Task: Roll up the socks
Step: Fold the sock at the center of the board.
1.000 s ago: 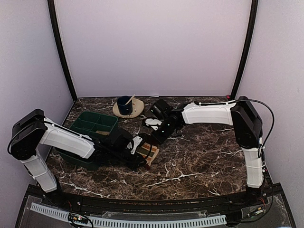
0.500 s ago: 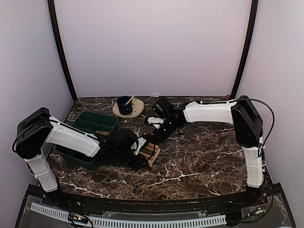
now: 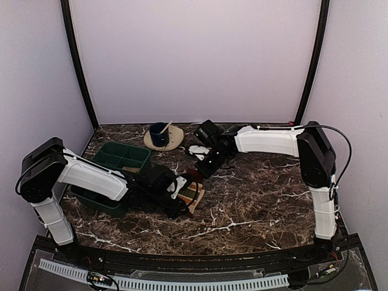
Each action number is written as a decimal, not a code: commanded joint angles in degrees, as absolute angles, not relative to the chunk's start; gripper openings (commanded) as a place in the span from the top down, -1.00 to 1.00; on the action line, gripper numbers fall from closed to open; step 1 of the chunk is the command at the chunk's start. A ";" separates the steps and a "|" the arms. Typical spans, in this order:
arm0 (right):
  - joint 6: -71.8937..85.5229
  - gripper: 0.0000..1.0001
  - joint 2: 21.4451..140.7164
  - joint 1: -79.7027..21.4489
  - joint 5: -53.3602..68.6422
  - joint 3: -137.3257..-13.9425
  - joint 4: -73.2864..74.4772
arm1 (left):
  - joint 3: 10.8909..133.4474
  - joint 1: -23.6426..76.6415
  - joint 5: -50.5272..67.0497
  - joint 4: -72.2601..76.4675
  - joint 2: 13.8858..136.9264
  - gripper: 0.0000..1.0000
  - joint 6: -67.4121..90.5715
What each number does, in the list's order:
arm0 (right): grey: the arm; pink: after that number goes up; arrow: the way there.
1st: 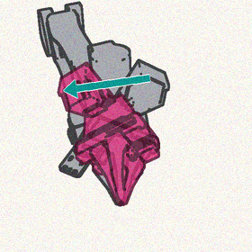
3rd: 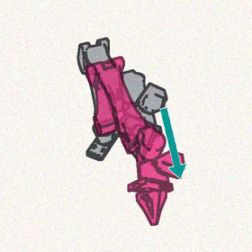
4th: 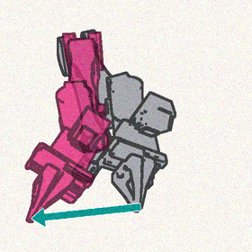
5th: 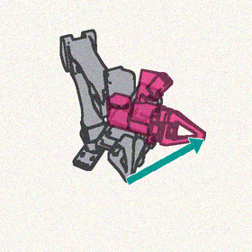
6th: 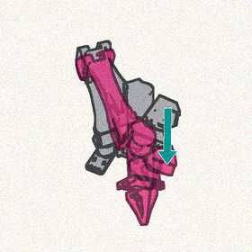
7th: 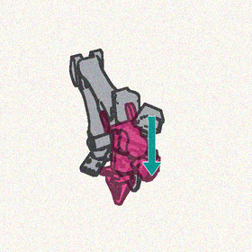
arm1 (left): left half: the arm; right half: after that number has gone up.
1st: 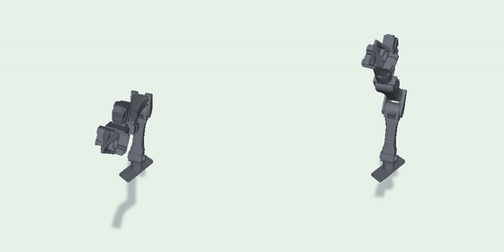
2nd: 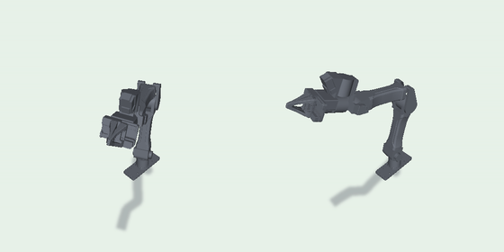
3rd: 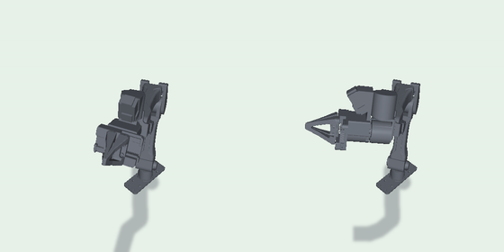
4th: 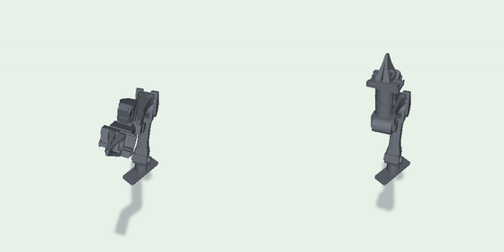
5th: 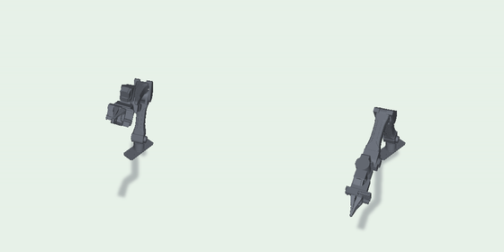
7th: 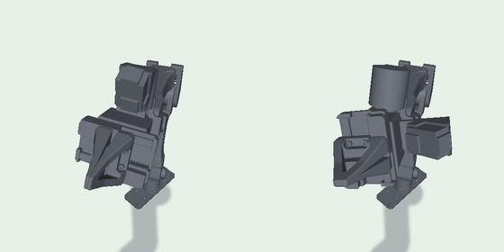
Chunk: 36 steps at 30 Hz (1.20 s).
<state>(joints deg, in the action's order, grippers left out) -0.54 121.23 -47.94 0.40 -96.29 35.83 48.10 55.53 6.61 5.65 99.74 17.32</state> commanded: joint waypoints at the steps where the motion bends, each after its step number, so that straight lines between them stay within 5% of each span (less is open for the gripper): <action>1: 1.02 1.00 119.85 -47.42 -0.04 -97.67 37.40 | 47.59 56.07 7.34 2.35 98.19 0.43 17.41; 28: 4.89 1.00 125.06 -43.56 0.37 -95.36 35.17 | 46.91 56.67 10.01 2.37 97.99 0.44 16.80; 36: 6.94 0.21 124.19 -41.94 -2.17 -94.45 32.16 | 47.18 56.86 10.36 2.29 98.41 0.43 16.58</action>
<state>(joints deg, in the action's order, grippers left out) 5.15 125.16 -43.40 -0.16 -95.35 35.73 47.72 56.53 9.45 3.97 99.31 17.19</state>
